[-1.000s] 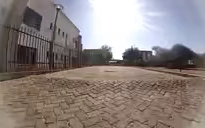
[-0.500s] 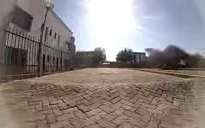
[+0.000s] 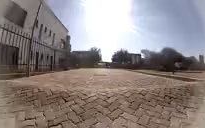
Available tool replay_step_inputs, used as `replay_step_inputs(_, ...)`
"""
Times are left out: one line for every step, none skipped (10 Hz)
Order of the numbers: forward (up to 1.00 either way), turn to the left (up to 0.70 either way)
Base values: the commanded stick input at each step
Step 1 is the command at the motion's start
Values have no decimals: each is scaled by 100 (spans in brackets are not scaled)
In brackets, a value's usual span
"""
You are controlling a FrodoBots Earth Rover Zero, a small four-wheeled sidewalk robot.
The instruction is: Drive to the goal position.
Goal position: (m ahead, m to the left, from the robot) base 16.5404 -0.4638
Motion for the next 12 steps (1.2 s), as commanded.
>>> replay_step_inputs(100, 0)
replay_step_inputs(100, 0)
replay_step_inputs(100, 0)
replay_step_inputs(100, 0)
replay_step_inputs(100, 0)
replay_step_inputs(100, 0)
replay_step_inputs(100, 0)
replay_step_inputs(100, 0)
replay_step_inputs(100, 0)
replay_step_inputs(100, 0)
replay_step_inputs(100, 0)
replay_step_inputs(100, 0)
